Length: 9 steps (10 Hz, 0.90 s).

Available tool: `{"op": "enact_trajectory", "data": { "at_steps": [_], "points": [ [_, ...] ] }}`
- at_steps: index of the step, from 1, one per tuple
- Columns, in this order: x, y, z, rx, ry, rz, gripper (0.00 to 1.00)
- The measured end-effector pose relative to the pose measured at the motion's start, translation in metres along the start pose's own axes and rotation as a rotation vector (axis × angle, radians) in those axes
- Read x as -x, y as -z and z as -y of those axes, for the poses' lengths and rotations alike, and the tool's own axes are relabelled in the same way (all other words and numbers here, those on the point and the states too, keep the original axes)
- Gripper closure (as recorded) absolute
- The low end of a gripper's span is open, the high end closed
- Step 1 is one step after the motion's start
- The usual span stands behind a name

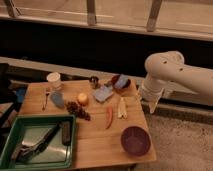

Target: Place grapes in table surface

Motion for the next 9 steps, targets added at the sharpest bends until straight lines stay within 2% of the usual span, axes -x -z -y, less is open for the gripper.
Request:
{"op": "enact_trajectory", "data": {
  "at_steps": [3,5,7,9],
  "points": [
    [0.000,0.013,-0.056,0.047,0.110,0.039,0.35],
    [-0.006,0.014,-0.115,0.071,0.202,0.050,0.35],
    [-0.017,0.010,-0.158,0.088,0.271,0.044,0.35],
    [-0.040,0.001,-0.213,0.136,0.373,0.012,0.35]
  ]
}}
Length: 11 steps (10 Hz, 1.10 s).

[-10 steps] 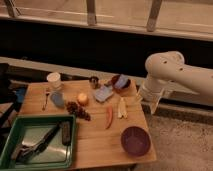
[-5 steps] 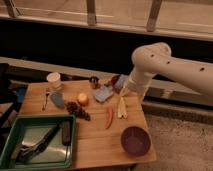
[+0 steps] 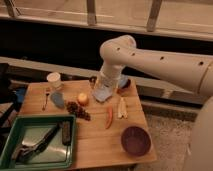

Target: Place grapes in table surface

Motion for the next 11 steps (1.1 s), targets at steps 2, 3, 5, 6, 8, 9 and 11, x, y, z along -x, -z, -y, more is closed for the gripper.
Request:
{"op": "enact_trajectory", "data": {
  "at_steps": [2,3,5,6,8,9,11],
  "points": [
    [-0.001,-0.002,-0.004,0.006,0.007,-0.004,0.35],
    [0.000,-0.001,-0.003,0.005,0.006,-0.003,0.35],
    [-0.001,-0.002,-0.005,0.007,0.009,-0.004,0.35],
    [0.000,-0.001,-0.001,0.005,0.003,-0.005,0.35],
    [0.001,-0.003,-0.005,-0.012,0.013,0.002,0.35],
    [0.004,-0.009,-0.013,-0.014,0.030,0.003,0.35],
    [0.008,-0.027,-0.035,-0.004,0.060,-0.004,0.35]
  ]
}}
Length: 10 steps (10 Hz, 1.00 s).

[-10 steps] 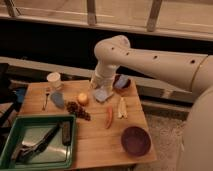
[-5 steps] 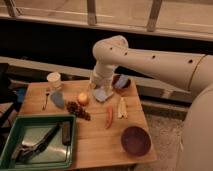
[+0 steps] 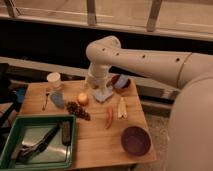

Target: Place grapes in table surface

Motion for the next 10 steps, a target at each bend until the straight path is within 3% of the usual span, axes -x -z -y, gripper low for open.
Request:
{"op": "enact_trajectory", "data": {
  "at_steps": [2,5,9,10],
  "points": [
    [0.003,-0.037,-0.019,0.011,0.028,-0.022,0.35],
    [-0.001,-0.097,-0.054,0.026,0.065,-0.090,0.35],
    [-0.001,-0.147,-0.069,0.044,0.061,-0.158,0.35],
    [-0.002,-0.152,-0.071,0.047,0.061,-0.163,0.35]
  ]
}}
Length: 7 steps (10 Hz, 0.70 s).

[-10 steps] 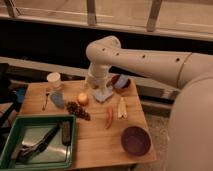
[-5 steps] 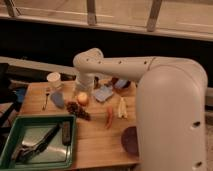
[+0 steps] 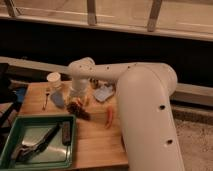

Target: Place grapes in table surface

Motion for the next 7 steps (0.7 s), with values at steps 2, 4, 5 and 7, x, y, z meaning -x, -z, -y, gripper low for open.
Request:
{"op": "enact_trajectory", "data": {
  "at_steps": [2,4,5,7],
  "points": [
    [0.002,0.001,0.003,-0.002,-0.005,0.003,0.35],
    [0.001,0.000,0.000,0.000,-0.001,0.001,0.35],
    [0.000,-0.002,0.001,0.005,-0.009,-0.007,0.35],
    [0.001,-0.015,0.007,0.015,-0.025,-0.029,0.35]
  ]
}}
